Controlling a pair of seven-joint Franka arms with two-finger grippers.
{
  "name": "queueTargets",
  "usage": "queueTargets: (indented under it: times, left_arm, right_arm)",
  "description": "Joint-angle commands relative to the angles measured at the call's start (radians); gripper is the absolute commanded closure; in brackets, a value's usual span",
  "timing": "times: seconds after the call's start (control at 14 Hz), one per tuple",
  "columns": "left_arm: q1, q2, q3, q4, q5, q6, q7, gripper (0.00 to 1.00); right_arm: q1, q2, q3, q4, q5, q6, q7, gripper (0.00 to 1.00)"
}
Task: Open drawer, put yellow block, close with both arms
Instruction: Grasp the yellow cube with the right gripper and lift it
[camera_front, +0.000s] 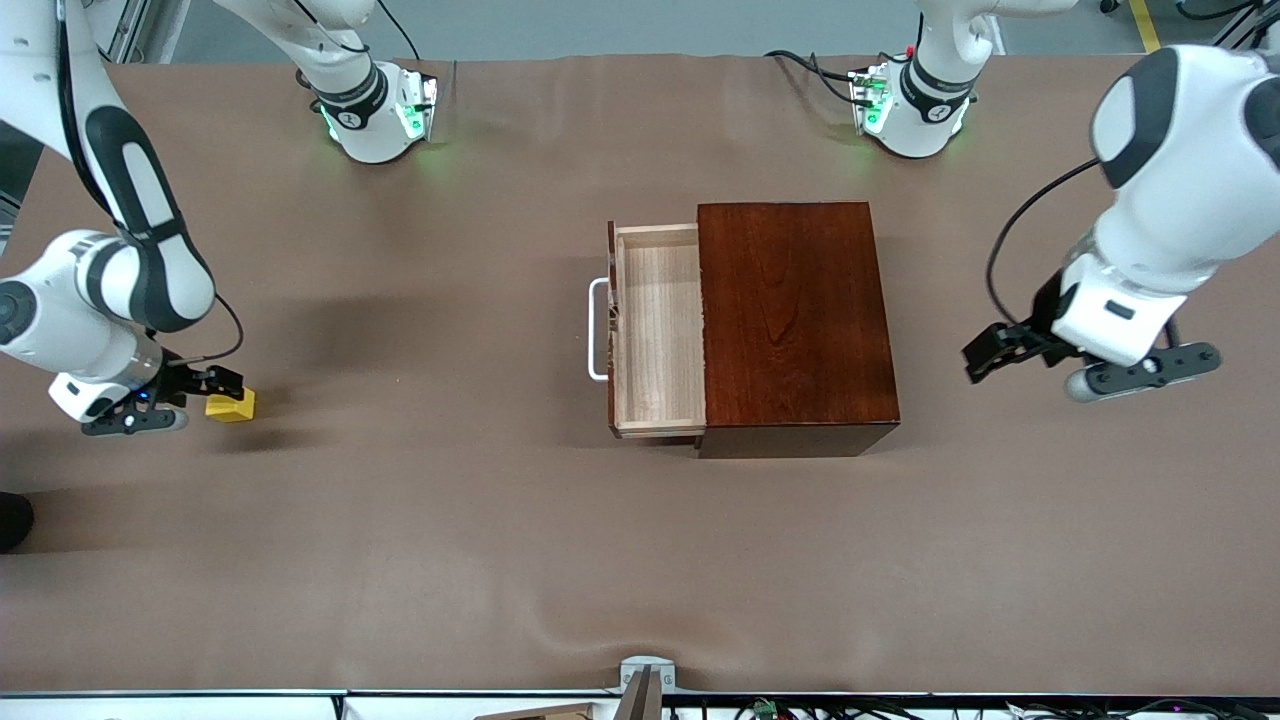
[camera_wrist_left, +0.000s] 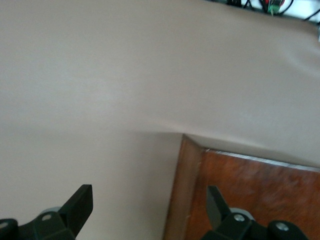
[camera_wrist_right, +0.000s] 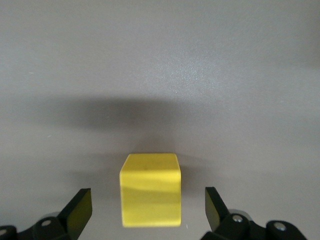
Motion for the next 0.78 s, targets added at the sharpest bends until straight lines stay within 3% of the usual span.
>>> queueTargets:
  times: [0.0,0.29,0.43,0.5,0.64,0.71]
  left_arm:
    - [0.046,-0.039,-0.007,-0.029,-0.019,-0.071,0.141,0.00]
    - [0.078,-0.055,0.000,0.009,-0.011,-0.217,0.313,0.00]
    - [0.084,-0.061,0.003,0.053,-0.007,-0.295,0.356,0.00]
    - [0.086,-0.072,0.003,0.079,-0.007,-0.344,0.355,0.00]
    - [0.086,-0.072,0.003,0.125,-0.007,-0.378,0.344,0.00]
    - [0.090,-0.071,0.005,0.130,-0.007,-0.378,0.350,0.00]
  right_arm:
    - [-0.013,0.027,0.007,0.009,0.007,0.027,-0.017,0.00]
    - [-0.014,0.061,0.007,0.013,0.007,0.046,-0.016,0.00]
    - [-0.014,0.064,0.007,0.013,0.007,0.040,-0.017,0.43]
    - [-0.014,0.064,0.005,0.013,0.007,0.035,-0.022,0.58]
    - [-0.019,0.063,0.005,0.018,0.007,0.032,-0.057,0.83]
    - [-0.020,0.059,0.007,0.023,0.007,0.025,-0.065,0.90]
